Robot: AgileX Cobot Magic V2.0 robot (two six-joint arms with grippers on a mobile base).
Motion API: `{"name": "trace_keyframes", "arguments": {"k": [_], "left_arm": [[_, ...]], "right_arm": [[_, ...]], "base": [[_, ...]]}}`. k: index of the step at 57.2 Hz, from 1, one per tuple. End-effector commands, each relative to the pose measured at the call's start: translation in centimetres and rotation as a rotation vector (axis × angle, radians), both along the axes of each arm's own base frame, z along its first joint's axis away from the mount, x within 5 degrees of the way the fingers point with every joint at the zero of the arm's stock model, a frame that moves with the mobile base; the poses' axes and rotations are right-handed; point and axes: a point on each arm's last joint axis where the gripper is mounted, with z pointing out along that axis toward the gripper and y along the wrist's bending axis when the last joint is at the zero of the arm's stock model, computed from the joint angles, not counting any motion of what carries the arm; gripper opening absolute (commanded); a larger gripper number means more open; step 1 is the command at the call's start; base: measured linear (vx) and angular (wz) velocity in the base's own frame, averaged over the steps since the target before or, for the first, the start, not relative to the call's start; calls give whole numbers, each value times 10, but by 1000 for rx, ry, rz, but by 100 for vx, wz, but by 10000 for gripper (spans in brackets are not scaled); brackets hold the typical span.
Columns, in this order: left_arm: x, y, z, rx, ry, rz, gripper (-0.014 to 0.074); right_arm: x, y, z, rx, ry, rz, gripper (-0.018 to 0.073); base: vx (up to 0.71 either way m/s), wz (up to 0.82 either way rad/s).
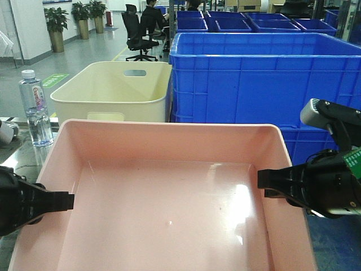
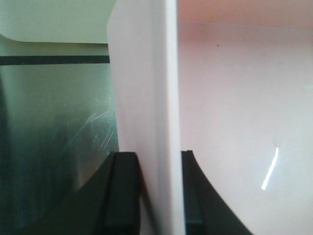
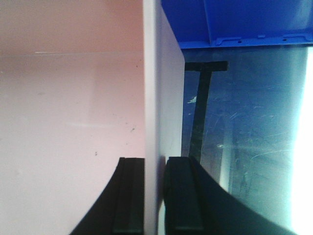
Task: Grab pink bin and stack on right shelf
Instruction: 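Hold the pink bin with both grippers while the base drives to the table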
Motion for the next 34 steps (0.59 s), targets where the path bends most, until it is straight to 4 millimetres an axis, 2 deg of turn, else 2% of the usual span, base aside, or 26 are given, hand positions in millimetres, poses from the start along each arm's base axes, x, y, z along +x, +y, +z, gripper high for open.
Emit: {"name": "trace_keyframes", "arguments": {"k": [1, 34], "left_arm": [[-1, 5, 20, -35, -111, 40, -1], [-1, 5, 20, -35, -111, 40, -1]], "right_arm": [[0, -9, 25, -12, -174, -30, -9], [0, -9, 25, -12, -174, -30, -9]], "base": [[5, -6], [0, -1]]}}
